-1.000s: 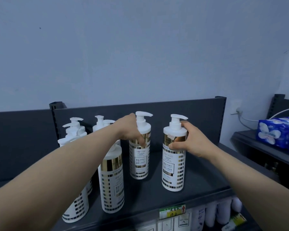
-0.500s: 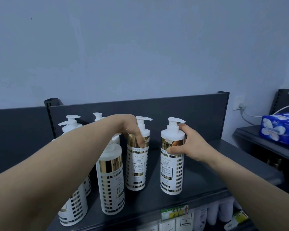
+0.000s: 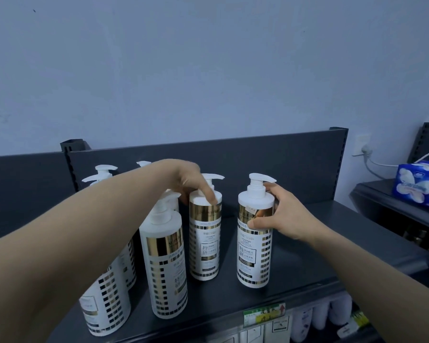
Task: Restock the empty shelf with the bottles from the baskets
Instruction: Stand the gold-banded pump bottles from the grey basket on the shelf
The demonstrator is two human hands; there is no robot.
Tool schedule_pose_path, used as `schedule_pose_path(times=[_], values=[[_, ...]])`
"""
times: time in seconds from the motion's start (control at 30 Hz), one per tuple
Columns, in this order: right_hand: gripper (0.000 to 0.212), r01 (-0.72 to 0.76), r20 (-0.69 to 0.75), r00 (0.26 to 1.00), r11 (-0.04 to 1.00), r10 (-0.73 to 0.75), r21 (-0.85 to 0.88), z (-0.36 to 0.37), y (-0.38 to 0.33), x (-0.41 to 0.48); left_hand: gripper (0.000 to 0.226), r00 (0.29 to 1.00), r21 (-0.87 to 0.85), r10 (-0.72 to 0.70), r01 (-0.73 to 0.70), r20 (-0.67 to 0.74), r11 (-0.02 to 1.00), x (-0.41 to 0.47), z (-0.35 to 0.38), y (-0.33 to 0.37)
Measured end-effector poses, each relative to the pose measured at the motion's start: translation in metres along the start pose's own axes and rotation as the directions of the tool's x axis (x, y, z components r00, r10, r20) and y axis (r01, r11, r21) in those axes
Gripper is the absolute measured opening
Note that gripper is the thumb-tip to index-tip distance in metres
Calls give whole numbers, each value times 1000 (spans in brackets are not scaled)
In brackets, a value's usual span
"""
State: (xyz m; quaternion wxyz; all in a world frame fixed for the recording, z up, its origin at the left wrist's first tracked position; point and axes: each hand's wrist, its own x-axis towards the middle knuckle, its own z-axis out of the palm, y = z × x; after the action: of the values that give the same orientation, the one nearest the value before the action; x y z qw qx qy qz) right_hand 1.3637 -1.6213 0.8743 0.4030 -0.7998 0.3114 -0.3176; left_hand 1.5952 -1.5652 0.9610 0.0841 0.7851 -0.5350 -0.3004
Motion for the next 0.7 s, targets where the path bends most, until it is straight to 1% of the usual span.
schedule_pose_path(times=[0.1,0.17,0.3,0.47,0.53,0.57,0.7], values=[[67,3,9,1000,1000,-3,5,0,0,0,60,997,13,62,-61,-48,998,-7,-2,3],[68,6,17,1000,1000,-6,18,1,-1,-1,58,994,72,81,-75,-71,995,-11,-1,3],[70,9,47,999,999,-11,52,3,-5,-5,52,980,232,111,-70,-166,970,-18,4,2],[70,24,101,994,996,-32,81,8,-15,-12,64,936,373,202,-85,-288,924,-32,9,2],[70,30,119,992,996,-40,83,11,-19,-15,61,890,382,265,-113,-372,917,-44,7,0],[70,32,128,991,996,-43,87,14,-20,-16,58,857,355,294,-141,-424,924,-51,7,-3],[73,36,182,982,993,-56,114,26,-25,-17,34,685,217,351,-277,-639,936,-79,18,-17]])
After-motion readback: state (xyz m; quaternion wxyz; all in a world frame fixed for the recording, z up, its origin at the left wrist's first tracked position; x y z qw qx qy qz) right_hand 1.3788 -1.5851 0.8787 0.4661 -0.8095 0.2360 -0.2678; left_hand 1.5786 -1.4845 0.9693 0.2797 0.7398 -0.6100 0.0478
